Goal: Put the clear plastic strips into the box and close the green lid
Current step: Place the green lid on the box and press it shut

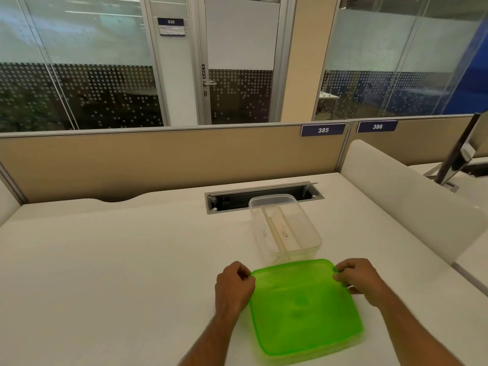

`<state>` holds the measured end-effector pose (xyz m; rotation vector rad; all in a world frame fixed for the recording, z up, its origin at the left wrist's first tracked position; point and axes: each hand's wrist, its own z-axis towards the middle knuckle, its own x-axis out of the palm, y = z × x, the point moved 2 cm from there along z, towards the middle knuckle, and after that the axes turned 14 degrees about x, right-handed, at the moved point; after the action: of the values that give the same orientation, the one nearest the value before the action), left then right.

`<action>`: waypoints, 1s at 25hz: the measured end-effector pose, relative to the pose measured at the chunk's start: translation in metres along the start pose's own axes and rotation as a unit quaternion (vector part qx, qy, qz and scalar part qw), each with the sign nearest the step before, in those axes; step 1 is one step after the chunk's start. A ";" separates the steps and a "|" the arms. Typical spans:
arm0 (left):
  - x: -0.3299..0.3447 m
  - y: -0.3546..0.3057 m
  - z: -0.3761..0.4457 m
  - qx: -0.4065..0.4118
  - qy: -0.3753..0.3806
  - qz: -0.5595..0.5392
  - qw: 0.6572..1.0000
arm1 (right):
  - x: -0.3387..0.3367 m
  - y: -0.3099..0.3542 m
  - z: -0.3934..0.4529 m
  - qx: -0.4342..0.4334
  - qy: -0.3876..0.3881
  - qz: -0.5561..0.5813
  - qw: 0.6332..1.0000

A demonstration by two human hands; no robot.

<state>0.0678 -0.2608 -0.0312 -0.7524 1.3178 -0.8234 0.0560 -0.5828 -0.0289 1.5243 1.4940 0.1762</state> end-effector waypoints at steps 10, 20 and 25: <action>-0.037 -0.034 0.028 0.149 -0.175 -0.096 0.968 | -0.009 0.071 -0.039 -0.139 0.158 0.142 0.967; -0.059 -0.098 0.065 0.138 -0.161 -0.089 0.973 | 0.031 0.142 -0.101 -0.453 -0.053 0.167 0.874; -0.044 -0.116 0.064 0.001 -0.069 -0.438 0.896 | 0.055 0.147 -0.128 -0.685 -0.203 -0.026 0.699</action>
<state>0.1183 -0.2827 0.0974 -1.4135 0.8092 -1.4427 0.0847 -0.4411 0.1124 0.2227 0.6181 0.6863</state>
